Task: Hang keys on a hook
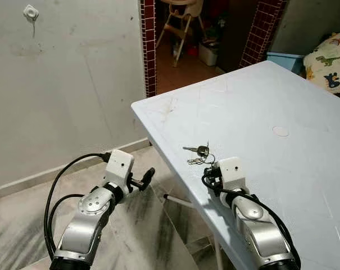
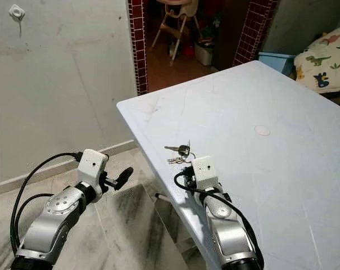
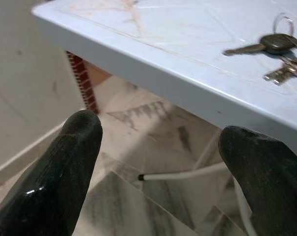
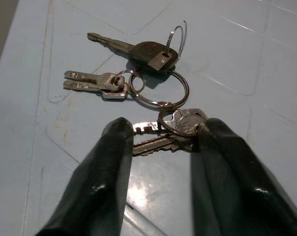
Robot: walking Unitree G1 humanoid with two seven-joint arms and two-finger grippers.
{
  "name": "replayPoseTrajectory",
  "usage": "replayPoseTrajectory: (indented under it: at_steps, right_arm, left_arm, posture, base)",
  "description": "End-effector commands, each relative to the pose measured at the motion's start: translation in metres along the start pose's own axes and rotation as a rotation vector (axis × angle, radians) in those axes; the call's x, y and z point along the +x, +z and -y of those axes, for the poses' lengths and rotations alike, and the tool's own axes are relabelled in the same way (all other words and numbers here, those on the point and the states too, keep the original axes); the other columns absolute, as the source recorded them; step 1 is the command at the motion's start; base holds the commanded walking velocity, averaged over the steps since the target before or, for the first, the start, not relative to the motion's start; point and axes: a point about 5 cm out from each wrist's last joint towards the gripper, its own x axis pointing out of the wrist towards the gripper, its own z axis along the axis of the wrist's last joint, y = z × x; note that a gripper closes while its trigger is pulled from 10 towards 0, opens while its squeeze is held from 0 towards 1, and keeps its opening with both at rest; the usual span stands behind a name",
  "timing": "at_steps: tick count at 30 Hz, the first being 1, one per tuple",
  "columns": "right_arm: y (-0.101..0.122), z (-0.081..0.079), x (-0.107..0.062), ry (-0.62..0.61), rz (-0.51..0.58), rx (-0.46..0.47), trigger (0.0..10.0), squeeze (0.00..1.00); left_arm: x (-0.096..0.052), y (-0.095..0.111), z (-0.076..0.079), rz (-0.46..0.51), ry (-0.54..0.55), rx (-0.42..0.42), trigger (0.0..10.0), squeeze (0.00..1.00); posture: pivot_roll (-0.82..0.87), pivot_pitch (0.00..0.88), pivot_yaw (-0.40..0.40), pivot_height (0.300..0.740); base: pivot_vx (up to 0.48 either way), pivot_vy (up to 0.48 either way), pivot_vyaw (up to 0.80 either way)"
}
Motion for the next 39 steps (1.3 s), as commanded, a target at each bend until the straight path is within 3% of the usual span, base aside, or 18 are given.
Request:
replayPoseTrajectory:
  at_steps: [1,7,34,39]
  right_arm:
    - [-0.004,0.001,0.002,0.008,-0.021,0.015,0.0,0.00]
    - [-0.006,0.004,0.001,0.018,-0.032,0.025,0.0,0.00]
    - [-0.012,0.003,-0.002,0.015,-0.044,0.034,0.0,0.00]
    - [-0.008,0.008,-0.004,-0.018,-0.013,0.043,0.0,0.00]
  left_arm:
    - [-0.002,-0.003,0.007,-0.028,-0.061,-0.011,10.0,0.00]
    - [-0.014,-0.011,0.026,-0.084,-0.294,-0.014,10.0,0.00]
    - [-0.015,-0.009,0.035,-0.079,-0.391,0.102,10.0,0.00]
    - [-0.015,-0.010,0.036,-0.081,-0.397,0.113,10.0,0.00]
  posture:
    - [0.12,0.000,-0.019,0.740]
    - [0.12,0.000,-0.022,0.740]
    - [0.11,0.000,-0.019,0.740]
    - [0.11,0.000,-0.017,0.740]
  base:
    - [0.000,0.000,0.00]
    - [0.000,0.000,0.00]
    - [0.000,0.000,0.00]
    - [0.000,0.000,0.00]
